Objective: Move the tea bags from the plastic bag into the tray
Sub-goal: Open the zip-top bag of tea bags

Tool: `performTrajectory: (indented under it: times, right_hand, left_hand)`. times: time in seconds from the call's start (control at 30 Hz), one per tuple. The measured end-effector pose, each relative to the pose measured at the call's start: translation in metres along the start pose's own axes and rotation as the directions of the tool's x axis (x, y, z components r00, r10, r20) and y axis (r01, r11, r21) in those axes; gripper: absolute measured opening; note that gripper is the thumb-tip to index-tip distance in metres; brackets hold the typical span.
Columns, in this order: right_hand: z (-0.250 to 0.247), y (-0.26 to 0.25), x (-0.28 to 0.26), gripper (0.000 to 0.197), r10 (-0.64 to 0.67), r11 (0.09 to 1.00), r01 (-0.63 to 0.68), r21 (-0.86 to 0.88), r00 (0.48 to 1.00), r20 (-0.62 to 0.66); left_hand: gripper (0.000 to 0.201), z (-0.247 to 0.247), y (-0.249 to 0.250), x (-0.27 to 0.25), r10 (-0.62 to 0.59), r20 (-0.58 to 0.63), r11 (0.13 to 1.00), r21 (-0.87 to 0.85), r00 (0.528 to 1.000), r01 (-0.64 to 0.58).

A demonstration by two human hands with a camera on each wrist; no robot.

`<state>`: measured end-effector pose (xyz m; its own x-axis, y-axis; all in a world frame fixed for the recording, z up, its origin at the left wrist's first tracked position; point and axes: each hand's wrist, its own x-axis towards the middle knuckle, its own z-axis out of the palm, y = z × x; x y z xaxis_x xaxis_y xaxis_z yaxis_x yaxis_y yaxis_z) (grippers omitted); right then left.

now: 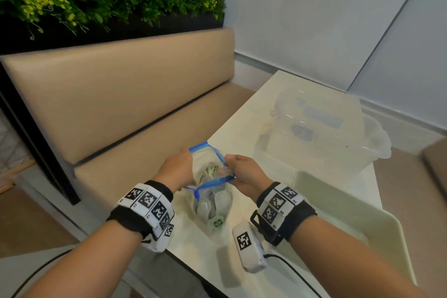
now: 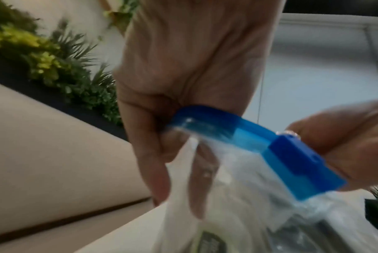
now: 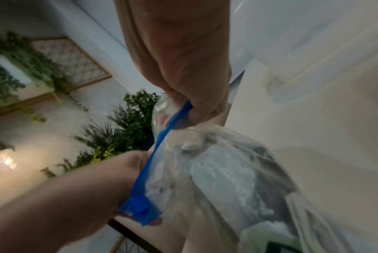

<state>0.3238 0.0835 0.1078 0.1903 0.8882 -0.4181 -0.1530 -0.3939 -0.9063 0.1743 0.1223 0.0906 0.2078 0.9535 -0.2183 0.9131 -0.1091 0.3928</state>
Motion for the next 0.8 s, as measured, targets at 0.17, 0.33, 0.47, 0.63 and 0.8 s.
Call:
performTrajectory:
  times: [0.17,0.33,0.47,0.63,0.8]
  right_hand:
    - [-0.012,0.001,0.006,0.025,0.024,0.994,-0.022,0.106,1.0,-0.015]
    - [-0.024,-0.003,0.005,0.044,-0.04,0.991,0.044,-0.126,0.999,0.032]
    - [-0.028,-0.008,0.006,0.029,-0.087,0.875,0.073,-0.478,0.996,-0.008]
    - [-0.031,-0.026,0.005,0.049,-0.108,0.319,0.153,-0.935,0.986,0.125]
    - [-0.027,-0.043,-0.004,0.065,0.001,0.015,0.214,-0.977,0.977,0.214]
  left_hand:
    - [0.02,0.002,-0.002,0.003,0.064,-0.119,0.996,0.062,0.991,-0.057]
    - [0.019,0.008,-0.015,0.015,0.161,-0.235,0.843,-0.473,0.959,-0.257]
    - [0.016,0.013,-0.014,0.012,0.168,-0.232,0.611,-0.738,0.958,-0.286]
    - [0.026,0.008,-0.005,0.008,0.411,-0.116,0.797,-0.436,0.904,-0.418]
    - [0.017,-0.006,0.006,0.012,0.369,-0.248,0.929,0.083,0.896,-0.36]
